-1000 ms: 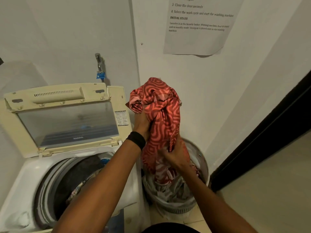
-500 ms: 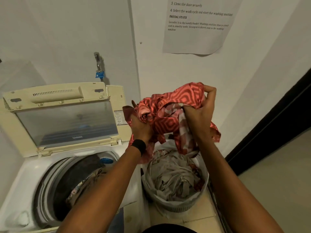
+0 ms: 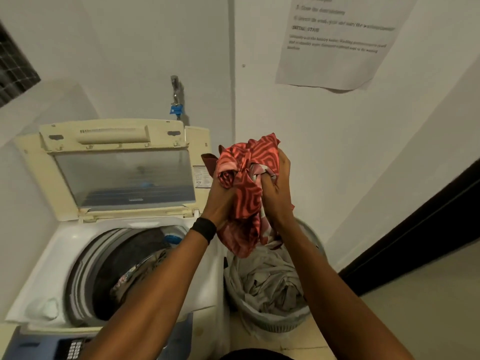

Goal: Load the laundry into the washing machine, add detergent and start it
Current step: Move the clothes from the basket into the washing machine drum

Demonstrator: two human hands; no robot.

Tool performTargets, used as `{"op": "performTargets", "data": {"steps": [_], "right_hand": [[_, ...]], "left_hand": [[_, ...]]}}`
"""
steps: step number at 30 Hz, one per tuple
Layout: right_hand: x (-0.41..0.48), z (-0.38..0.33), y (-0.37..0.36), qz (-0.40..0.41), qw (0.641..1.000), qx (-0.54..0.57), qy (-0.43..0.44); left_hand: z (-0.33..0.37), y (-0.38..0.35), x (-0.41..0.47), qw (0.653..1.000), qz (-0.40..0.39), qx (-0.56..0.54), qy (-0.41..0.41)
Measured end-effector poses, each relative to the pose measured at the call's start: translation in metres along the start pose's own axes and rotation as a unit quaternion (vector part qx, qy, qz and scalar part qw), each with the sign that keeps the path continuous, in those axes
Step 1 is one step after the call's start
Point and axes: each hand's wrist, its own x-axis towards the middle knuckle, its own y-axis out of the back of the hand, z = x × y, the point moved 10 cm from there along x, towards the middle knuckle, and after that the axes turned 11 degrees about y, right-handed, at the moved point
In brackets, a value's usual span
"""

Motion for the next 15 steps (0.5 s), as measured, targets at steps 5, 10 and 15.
{"op": "performTargets", "data": {"steps": [5,10,15], "right_hand": [[-0.009,0.004,-0.046,-0.053,0.997,0.055,-0.01],[-0.034,0.012,-0.119,-0.137,0.985,0.105,-0.025],[-0.061,0.026,-0.174,-0.173,0.972,0.138,-0.073]], "left_hand": [[0.023,0.058,-0.032,0.99,0.065,0.054,-0.111],[-0.009,0.135,-0.073,0.984,0.151,0.054,-0.074],[-0.046,0.191,-0.109,0.98,0.175,-0.08,-0.041]]}}
